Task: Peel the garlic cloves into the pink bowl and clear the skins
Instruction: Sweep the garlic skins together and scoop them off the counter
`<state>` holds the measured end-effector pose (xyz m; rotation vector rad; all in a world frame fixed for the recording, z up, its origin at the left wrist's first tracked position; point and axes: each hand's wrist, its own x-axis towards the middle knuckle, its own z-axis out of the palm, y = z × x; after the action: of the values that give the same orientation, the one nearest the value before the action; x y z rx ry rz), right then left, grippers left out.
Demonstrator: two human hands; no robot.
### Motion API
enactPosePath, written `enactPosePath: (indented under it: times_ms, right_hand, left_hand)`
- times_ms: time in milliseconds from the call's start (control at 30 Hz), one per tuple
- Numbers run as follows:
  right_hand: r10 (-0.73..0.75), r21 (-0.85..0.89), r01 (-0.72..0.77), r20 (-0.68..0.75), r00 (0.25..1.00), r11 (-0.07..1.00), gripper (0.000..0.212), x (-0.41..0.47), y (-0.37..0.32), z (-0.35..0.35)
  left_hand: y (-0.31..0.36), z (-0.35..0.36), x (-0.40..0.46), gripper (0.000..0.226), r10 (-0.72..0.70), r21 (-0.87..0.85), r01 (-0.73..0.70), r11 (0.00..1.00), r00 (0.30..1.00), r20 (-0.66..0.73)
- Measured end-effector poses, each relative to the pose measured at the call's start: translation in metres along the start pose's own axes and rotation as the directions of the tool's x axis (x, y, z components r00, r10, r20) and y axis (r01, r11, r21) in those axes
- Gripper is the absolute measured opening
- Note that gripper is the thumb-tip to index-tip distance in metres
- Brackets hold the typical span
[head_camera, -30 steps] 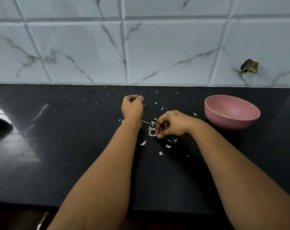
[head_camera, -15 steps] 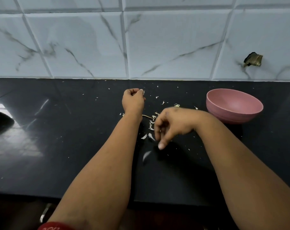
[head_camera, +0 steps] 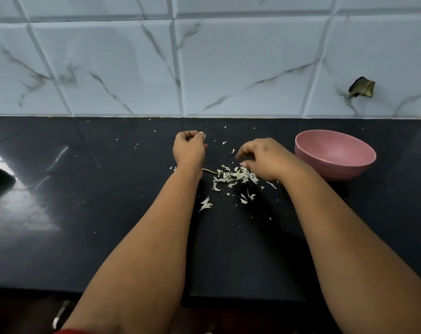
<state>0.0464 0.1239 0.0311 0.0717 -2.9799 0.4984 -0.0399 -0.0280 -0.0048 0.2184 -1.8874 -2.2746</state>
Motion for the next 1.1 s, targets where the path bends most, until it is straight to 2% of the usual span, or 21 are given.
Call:
enactPosePath:
  times_ms: [67,133,200,267,367,433,500,567,633,733,833,900,1000,1100]
  right_hand:
    - [0.158,-0.087,-0.158,0.0,0.987,0.984,0.051,0.009,0.012,0.01]
    - [0.381,-0.116,-0.369,0.104,0.919,0.922,0.079,0.015,0.019,0.025]
    - [0.509,-0.136,-0.491,0.172,0.844,0.86,0.093,0.016,0.024,0.039]
    - [0.455,-0.118,-0.44,0.176,0.873,0.89,0.093,0.019,0.021,0.047]
    - [0.196,-0.085,-0.181,0.225,0.955,0.98,0.083,0.022,0.0,0.056]
    - [0.076,-0.079,-0.057,0.264,0.961,0.995,0.071,0.023,-0.016,0.061]
    - [0.025,-0.06,-0.01,0.261,0.965,0.998,0.053,0.021,-0.025,0.063]
    - [0.019,-0.062,-0.007,0.197,0.98,0.998,0.043,0.019,-0.027,0.06]
    - [0.013,-0.048,-0.008,0.105,0.994,0.999,0.045,0.015,-0.026,0.056]
    - [-0.015,0.169,0.023,-0.046,0.999,0.985,0.036,0.011,-0.02,0.049]
    - [0.077,0.346,0.02,-0.262,0.962,0.938,0.023,0.013,-0.001,0.038]
    - [0.126,0.351,0.008,-0.356,0.926,0.936,0.01,0.016,0.014,0.031]
    - [0.168,0.397,-0.029,-0.321,0.932,0.917,0.007,0.02,0.027,0.032]
    - [0.177,0.382,-0.085,-0.212,0.961,0.92,0.043,0.024,0.031,0.041]
  left_hand:
    - [0.0,0.0,0.0,0.005,0.001,-0.003,-0.001,1.0,1.0,0.002]
    - [0.0,0.0,0.0,0.005,0.004,-0.006,-0.004,1.0,1.0,-0.005]
    - [0.0,-0.001,0.0,0.005,0.007,-0.014,-0.007,1.0,1.0,-0.022]
    - [0.0,-0.002,0.001,0.004,0.01,-0.035,-0.011,0.999,0.999,-0.043]
    - [0.001,-0.002,0.001,0.003,0.016,-0.05,-0.019,0.999,0.998,-0.061]
    - [0.001,-0.002,0.002,0.003,0.02,-0.056,-0.024,0.998,0.998,-0.064]
    - [0.001,-0.002,0.002,0.004,0.02,-0.049,-0.023,0.999,0.998,-0.061]
    - [0.0,-0.002,0.001,0.005,0.019,-0.041,-0.021,0.999,0.998,-0.058]
    - [0.0,-0.002,0.0,0.003,0.017,-0.037,-0.019,0.999,0.998,-0.06]
    - [0.001,-0.003,0.001,0.002,0.007,-0.04,-0.01,0.999,0.997,-0.072]
    - [0.002,-0.003,0.001,0.003,0.0,-0.044,-0.003,0.999,0.997,-0.078]
    - [0.003,-0.004,0.0,0.003,-0.001,-0.065,-0.004,0.998,0.997,-0.082]
    - [0.008,-0.012,0.005,0.006,0.012,-0.117,-0.029,0.993,0.99,-0.141]
    - [0.01,-0.021,0.014,0.014,0.043,-0.121,-0.074,0.99,0.969,-0.243]
